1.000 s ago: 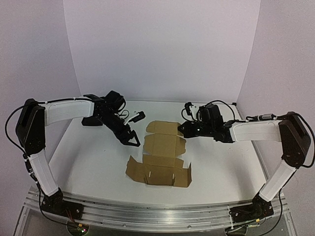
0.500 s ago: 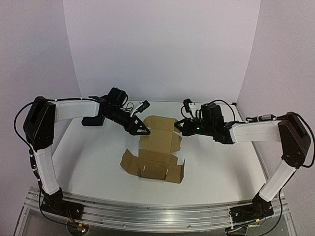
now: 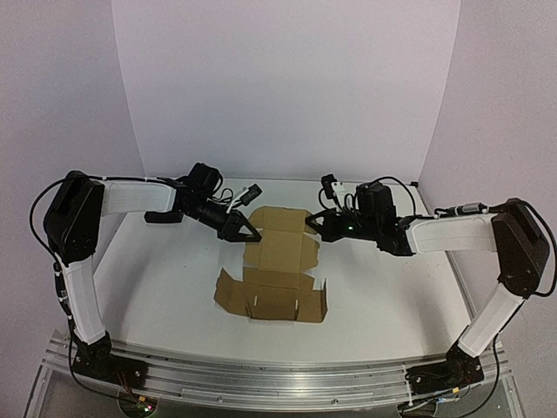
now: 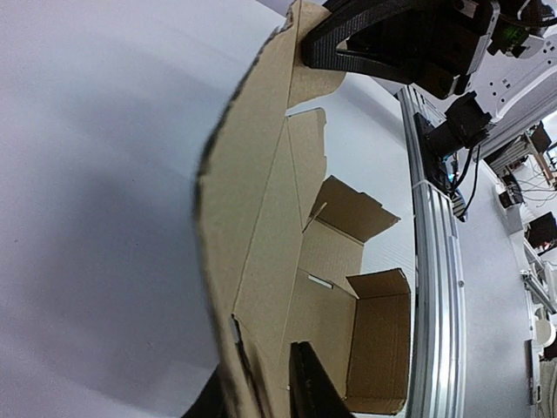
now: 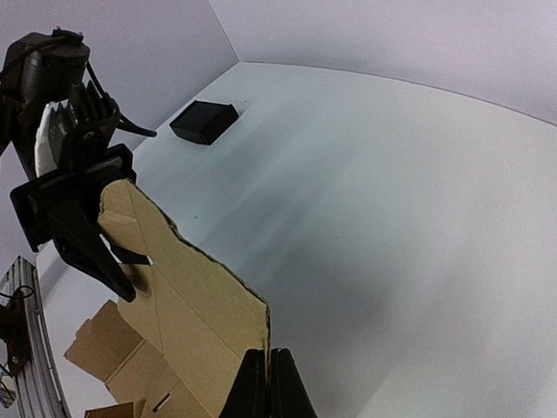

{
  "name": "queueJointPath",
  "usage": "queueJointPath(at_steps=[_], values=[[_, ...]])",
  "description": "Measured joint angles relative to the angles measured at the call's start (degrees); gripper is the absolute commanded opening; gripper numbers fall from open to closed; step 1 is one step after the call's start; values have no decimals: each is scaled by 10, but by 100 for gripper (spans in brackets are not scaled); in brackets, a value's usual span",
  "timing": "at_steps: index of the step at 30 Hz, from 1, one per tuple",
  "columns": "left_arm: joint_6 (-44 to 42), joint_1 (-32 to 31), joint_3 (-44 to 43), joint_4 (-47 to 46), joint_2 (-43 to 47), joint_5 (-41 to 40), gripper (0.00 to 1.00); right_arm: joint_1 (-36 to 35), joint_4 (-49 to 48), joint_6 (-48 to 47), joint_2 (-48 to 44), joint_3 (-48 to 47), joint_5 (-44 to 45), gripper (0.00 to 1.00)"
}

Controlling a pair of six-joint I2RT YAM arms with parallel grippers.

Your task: Fold the paper box

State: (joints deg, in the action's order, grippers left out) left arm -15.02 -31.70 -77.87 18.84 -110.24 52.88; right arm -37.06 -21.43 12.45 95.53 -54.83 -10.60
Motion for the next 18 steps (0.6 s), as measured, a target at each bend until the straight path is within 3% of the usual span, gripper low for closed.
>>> queueJointPath(at_steps=[2,9,12,18], values=[[-3,0,6,-4,0,4,0,0,0,0,0,0,-1,5],[3,0,8,-19,-1,-17,0,0,9,26,0,-1,18,46],[7,0,14,-38,-1,-40,0,-4,73,42,-2,-14,67,55],[24,0,50,-78,-1,-66,0,-54,254,63,-53,-45,230,61]])
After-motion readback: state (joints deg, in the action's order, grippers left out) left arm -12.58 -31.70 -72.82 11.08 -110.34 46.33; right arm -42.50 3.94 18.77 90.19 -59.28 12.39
